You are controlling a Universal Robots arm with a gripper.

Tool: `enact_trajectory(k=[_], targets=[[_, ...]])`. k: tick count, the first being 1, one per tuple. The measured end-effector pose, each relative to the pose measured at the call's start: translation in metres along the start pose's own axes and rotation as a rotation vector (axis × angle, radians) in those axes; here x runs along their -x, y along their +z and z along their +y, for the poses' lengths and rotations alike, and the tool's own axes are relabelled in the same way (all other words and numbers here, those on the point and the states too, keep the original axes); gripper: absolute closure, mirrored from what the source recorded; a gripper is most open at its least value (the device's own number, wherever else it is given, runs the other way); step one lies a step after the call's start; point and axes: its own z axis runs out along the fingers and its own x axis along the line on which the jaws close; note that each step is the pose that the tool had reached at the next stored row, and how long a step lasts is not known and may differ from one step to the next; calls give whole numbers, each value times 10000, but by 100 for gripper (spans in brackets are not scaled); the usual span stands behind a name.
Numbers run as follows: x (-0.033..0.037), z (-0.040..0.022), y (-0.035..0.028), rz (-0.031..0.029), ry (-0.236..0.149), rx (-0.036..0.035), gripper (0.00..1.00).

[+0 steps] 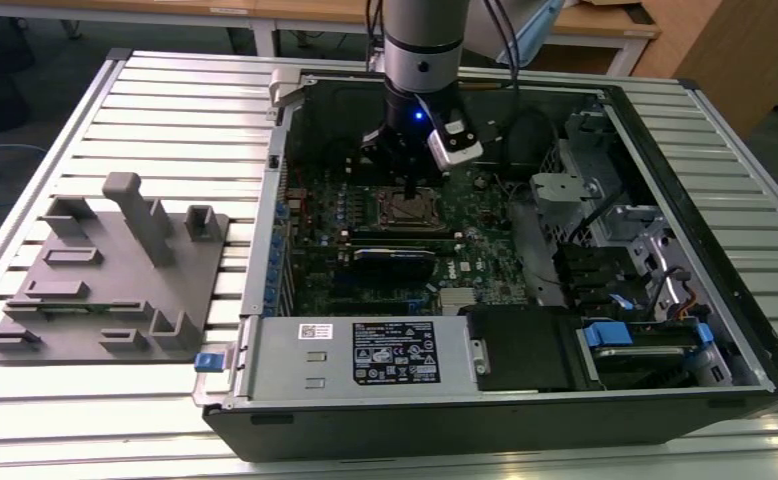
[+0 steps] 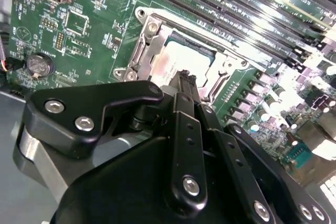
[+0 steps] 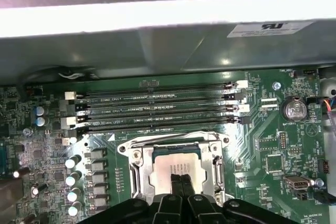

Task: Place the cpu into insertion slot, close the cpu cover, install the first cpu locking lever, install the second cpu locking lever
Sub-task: 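Install the first cpu locking lever, then install the second cpu locking lever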

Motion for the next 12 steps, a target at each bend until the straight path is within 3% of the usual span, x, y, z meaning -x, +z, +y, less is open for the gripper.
enact_trajectory(k=[2, 3, 4, 12], targets=[[0, 0, 0, 0, 1, 4, 89], [0, 0, -1, 40, 23, 415, 89], [1, 0, -17, 43, 26, 462, 89], [2, -2, -29, 45, 25, 458, 89]])
